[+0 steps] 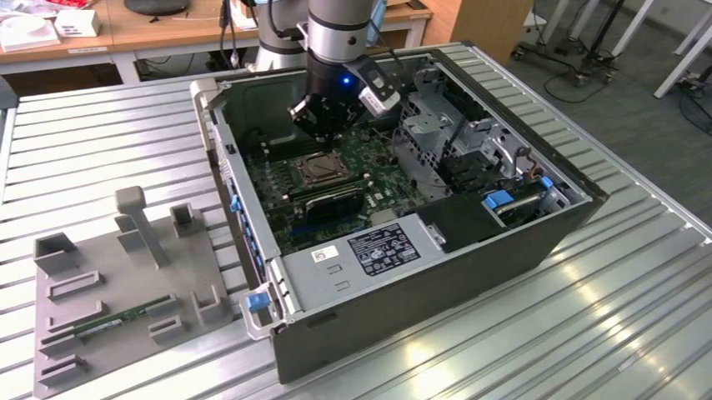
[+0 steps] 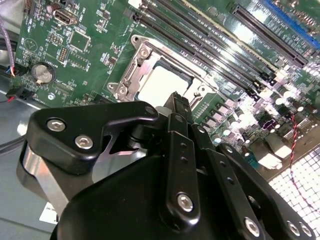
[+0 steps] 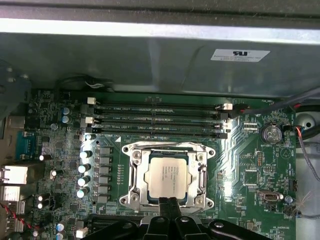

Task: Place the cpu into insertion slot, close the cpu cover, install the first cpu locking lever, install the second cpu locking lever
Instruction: 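Install the second cpu locking lever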

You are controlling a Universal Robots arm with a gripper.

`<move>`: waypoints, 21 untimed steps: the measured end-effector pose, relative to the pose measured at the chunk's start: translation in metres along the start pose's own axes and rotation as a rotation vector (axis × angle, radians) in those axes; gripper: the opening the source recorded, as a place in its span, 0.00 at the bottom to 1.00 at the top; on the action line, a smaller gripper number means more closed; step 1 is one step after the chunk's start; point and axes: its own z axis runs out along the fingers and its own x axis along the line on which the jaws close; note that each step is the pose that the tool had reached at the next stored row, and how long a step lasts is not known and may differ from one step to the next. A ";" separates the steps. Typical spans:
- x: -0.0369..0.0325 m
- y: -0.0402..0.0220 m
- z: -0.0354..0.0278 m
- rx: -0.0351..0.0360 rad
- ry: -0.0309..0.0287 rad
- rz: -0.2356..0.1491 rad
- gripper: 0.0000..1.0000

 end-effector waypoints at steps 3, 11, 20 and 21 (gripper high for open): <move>0.0001 -0.0037 -0.0002 0.0000 0.0000 0.000 0.11; 0.0005 -0.0139 -0.0009 0.0000 0.0001 -0.001 0.11; 0.0010 -0.0173 -0.0011 0.0000 0.0001 -0.003 0.11; 0.0011 -0.0174 -0.0011 0.0001 0.0001 -0.003 0.11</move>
